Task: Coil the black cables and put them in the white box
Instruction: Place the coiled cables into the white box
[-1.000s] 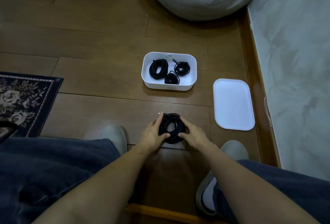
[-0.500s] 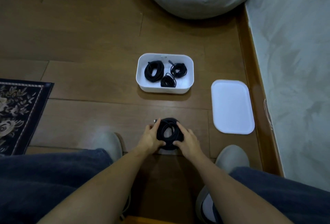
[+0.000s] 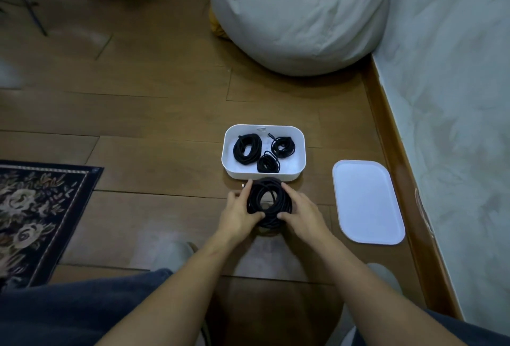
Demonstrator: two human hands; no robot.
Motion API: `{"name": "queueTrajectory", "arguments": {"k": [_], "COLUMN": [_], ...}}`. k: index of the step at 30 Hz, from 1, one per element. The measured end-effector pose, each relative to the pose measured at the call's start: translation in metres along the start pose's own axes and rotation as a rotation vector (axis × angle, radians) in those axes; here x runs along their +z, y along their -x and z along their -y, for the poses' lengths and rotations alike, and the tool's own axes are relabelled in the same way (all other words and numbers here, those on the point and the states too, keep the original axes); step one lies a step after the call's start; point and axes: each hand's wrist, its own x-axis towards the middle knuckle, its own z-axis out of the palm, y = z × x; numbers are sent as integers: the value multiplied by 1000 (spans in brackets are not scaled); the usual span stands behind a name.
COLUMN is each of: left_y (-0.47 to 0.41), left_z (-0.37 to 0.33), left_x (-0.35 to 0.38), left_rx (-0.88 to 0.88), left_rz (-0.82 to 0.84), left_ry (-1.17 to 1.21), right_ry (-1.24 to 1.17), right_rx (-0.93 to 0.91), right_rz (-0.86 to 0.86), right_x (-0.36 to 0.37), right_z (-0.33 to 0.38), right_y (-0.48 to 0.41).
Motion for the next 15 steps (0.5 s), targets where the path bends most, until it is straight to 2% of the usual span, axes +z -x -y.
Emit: {"name": "queueTrajectory", "arguments": {"k": [7, 15], "left_y": [-57, -122], "left_z": [-35, -26], "left_x": [-43, -62], "left_rx": [126, 58], "left_rz": [-93, -74], "left_ry": [26, 69], "right_ry": [-40, -39], "right_rx": [-60, -48], "right_rz": [-78, -25], "right_x": [-39, -37], "right_z": [39, 58], "right_y": [-63, -142]}}
